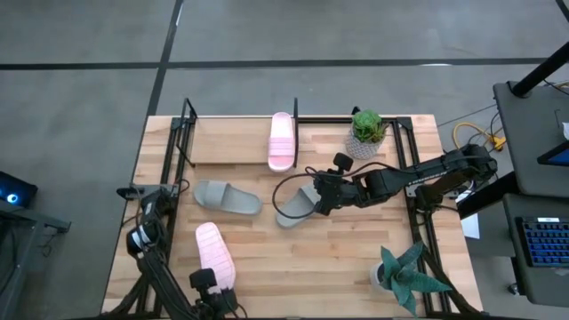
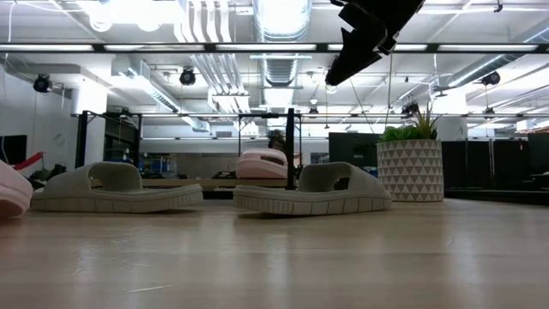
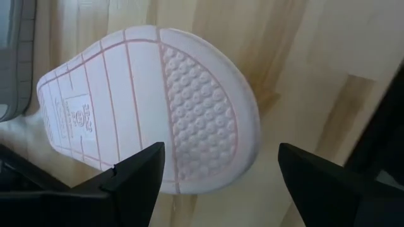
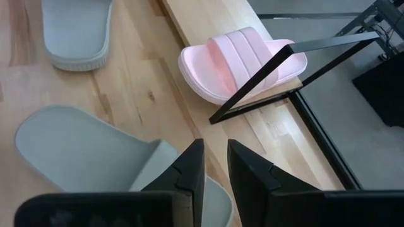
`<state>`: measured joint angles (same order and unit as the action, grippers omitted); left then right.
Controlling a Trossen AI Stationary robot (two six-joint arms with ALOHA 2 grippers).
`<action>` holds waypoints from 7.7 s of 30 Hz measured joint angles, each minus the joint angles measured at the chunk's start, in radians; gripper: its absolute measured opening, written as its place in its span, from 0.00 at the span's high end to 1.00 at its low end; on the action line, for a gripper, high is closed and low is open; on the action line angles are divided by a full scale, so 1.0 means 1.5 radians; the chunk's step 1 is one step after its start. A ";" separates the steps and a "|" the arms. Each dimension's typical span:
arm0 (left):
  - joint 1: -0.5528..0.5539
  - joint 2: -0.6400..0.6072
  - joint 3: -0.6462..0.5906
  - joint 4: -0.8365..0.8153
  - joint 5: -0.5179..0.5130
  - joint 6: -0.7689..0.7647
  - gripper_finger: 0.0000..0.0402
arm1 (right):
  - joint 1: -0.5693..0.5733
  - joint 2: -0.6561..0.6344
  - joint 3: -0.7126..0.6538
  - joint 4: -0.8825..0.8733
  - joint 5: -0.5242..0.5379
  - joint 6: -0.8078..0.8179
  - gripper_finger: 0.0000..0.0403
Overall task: Pick and place slides into the shelf
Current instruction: Put the pink slipper on the shelf
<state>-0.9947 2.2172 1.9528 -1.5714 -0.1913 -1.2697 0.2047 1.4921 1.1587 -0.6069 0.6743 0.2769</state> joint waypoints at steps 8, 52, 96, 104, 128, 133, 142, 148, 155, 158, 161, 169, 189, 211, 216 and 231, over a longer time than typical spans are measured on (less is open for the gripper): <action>-0.001 0.001 -0.027 0.000 -0.004 -0.004 0.27 | 0.000 0.000 -0.001 0.001 0.000 0.000 0.86; 0.018 -0.008 -0.087 0.001 -0.035 0.066 0.61 | 0.000 0.000 -0.001 0.010 0.000 0.000 0.87; 0.006 -0.250 -0.115 0.001 -0.577 -0.005 0.97 | 0.059 -0.015 -0.001 0.182 0.005 -0.154 0.87; 0.002 -0.266 -0.121 0.000 -0.715 -0.004 0.97 | 0.160 -0.040 -0.001 0.313 0.005 -0.314 0.87; 0.001 -0.297 -0.136 0.019 -0.916 -0.037 0.97 | 0.338 0.005 -0.095 0.651 0.087 -0.905 0.74; 0.001 -0.313 -0.135 0.025 -0.925 -0.071 0.97 | 0.336 0.057 -0.067 0.703 0.113 -1.058 0.62; 0.001 -0.335 -0.135 0.080 -0.923 -0.074 0.98 | 0.302 0.124 -0.041 0.887 0.144 -1.369 0.60; 0.001 -0.337 -0.134 0.097 -0.921 -0.074 0.98 | 0.270 0.132 -0.038 0.933 0.104 -1.444 0.63; 0.000 -0.337 -0.134 0.135 -0.910 -0.069 0.98 | 0.253 0.132 -0.036 0.932 0.089 -1.463 0.64; 0.000 -0.337 -0.134 0.159 -0.905 -0.055 0.98 | 0.251 0.132 -0.036 0.932 0.088 -1.465 0.64; 0.000 -0.337 -0.130 0.162 -0.905 -0.052 0.98 | 0.251 0.132 -0.036 0.932 0.087 -1.473 0.64; 0.000 -0.338 -0.123 0.176 -0.891 -0.050 0.98 | 0.250 0.132 -0.036 0.931 0.044 -1.491 0.65; -0.001 -0.356 -0.100 0.419 -0.854 0.274 0.98 | 0.241 0.132 -0.038 0.932 0.042 -1.500 0.65; 0.018 -0.356 -0.129 0.429 -0.845 0.294 0.97 | 0.245 0.132 0.013 0.932 0.012 -1.368 0.80; 0.018 -0.356 -0.130 0.428 -0.836 0.343 0.87 | 0.245 0.132 0.013 0.931 0.023 -1.347 0.96; 0.018 -0.355 -0.150 0.426 -0.798 0.718 0.55 | 0.241 0.042 0.010 0.667 0.092 -0.981 0.98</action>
<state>-0.9680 1.6850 1.7276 -0.9327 -1.3889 -0.1932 0.5669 1.5554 1.1736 0.3933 0.8128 -1.1946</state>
